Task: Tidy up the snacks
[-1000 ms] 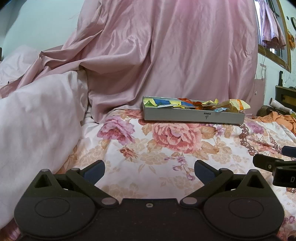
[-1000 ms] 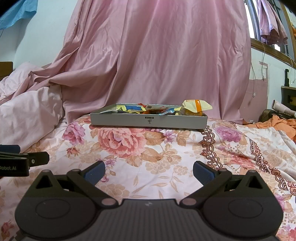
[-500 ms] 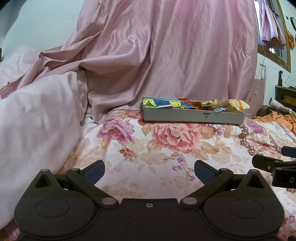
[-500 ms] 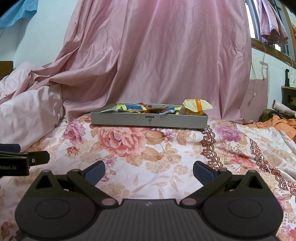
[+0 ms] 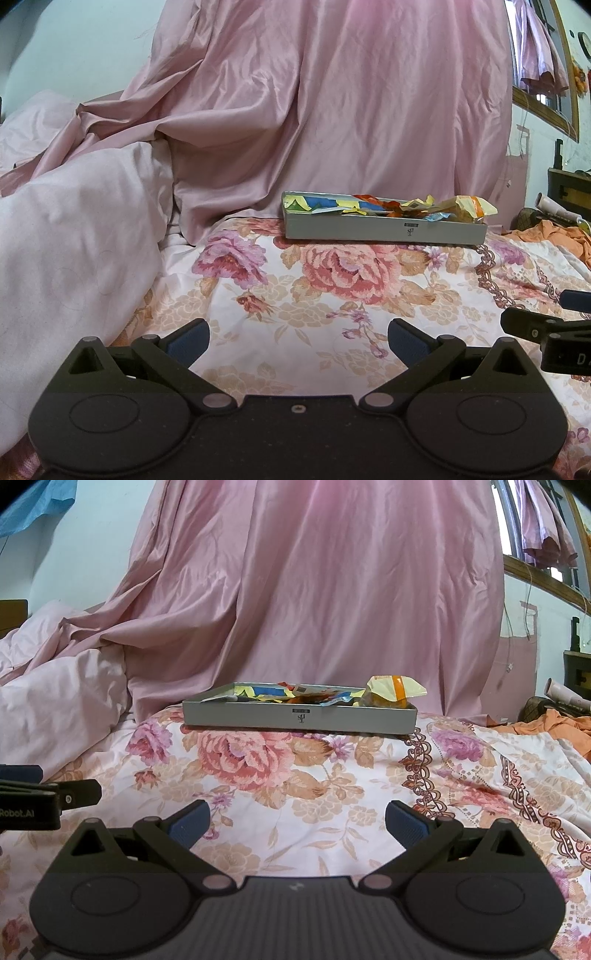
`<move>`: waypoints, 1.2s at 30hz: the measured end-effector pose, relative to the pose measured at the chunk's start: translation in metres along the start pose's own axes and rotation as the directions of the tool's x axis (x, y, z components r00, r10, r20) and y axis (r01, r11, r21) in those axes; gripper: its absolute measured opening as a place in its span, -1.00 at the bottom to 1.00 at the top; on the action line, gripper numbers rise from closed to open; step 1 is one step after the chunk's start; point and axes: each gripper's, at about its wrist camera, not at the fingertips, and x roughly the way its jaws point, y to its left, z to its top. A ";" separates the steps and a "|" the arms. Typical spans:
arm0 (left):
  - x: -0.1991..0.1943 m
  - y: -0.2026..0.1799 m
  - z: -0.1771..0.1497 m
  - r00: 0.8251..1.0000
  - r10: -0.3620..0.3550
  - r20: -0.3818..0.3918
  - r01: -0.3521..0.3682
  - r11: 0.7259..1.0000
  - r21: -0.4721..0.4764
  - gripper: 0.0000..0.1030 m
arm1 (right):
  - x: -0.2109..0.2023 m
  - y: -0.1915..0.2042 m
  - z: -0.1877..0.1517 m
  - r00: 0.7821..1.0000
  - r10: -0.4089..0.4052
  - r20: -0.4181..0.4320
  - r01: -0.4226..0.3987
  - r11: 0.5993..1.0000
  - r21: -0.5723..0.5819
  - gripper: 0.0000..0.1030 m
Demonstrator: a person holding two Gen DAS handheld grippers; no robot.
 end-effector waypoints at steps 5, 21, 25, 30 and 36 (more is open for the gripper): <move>0.000 -0.001 0.001 1.000 0.002 -0.001 -0.002 1.000 -0.002 0.99 | 0.000 0.000 0.000 1.000 0.000 -0.001 0.000 1.000 -0.001 1.00; 0.000 -0.002 -0.001 1.000 0.000 -0.002 0.000 1.000 0.000 0.99 | 0.000 0.001 -0.001 1.000 0.000 -0.004 0.000 1.000 -0.002 1.00; 0.000 -0.002 -0.001 1.000 0.000 -0.003 0.000 1.000 0.000 0.99 | 0.000 0.001 0.000 1.000 -0.001 -0.004 0.001 1.000 -0.001 1.00; 0.000 -0.003 0.000 1.000 0.018 -0.009 -0.018 1.000 0.002 0.99 | 0.000 0.001 0.000 1.000 -0.001 -0.005 0.001 1.000 -0.002 1.00; 0.002 -0.013 -0.001 0.995 0.089 -0.050 -0.087 0.995 0.053 0.99 | 0.000 0.003 -0.002 1.000 -0.001 -0.008 0.001 1.000 -0.004 1.00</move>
